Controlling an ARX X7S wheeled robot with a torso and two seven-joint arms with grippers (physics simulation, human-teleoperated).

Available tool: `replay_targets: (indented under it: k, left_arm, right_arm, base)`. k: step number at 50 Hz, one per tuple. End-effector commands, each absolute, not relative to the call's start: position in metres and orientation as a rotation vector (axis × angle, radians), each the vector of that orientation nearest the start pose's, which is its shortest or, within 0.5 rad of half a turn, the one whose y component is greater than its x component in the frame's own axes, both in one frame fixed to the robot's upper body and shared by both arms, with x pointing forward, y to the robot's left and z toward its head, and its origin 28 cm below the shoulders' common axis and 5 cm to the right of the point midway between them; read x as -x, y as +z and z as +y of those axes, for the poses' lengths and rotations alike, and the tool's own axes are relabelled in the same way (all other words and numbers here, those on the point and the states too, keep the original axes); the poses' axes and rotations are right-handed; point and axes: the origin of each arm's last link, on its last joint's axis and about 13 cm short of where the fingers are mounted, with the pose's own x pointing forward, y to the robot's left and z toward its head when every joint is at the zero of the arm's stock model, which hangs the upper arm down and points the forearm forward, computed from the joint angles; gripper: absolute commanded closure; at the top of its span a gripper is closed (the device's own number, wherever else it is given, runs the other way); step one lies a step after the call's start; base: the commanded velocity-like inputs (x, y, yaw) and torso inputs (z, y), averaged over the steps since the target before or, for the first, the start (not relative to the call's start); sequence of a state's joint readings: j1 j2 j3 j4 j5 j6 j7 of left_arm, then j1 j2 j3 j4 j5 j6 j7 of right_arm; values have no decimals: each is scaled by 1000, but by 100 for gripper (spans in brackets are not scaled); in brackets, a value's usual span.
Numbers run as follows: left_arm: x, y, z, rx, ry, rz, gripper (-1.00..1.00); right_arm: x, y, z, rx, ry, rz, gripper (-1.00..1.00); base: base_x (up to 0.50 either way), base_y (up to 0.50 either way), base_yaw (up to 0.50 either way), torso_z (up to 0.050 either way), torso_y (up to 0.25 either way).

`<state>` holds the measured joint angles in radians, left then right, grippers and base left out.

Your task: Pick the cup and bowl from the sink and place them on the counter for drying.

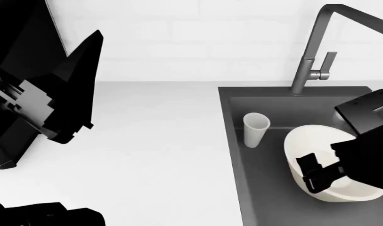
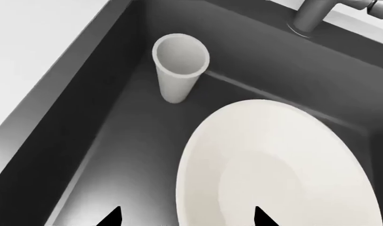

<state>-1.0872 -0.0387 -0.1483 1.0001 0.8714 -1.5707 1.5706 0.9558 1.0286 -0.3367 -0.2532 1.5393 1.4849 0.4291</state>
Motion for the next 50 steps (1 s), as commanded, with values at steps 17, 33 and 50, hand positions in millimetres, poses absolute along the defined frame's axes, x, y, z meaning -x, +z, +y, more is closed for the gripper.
replay_targets:
  k: [17,33,50]
  left_arm:
    - [-188,302,277,-102,-561,-514,-100]
    - [-187,300,277,-101,-559,-512,-100]
    - [-187,300,277,-105,-559,-505,-100]
  right_arm:
    - [-234,224,-225,271,227,793,-100]
    - [-244,212,-222,251,215,821,-100]
    - [-249,190,-224,223,205,847,-100]
  base:
    - [0,0,0,0,0]
    - [0,0,0,0,0]
    - [0,0,0,0,0]
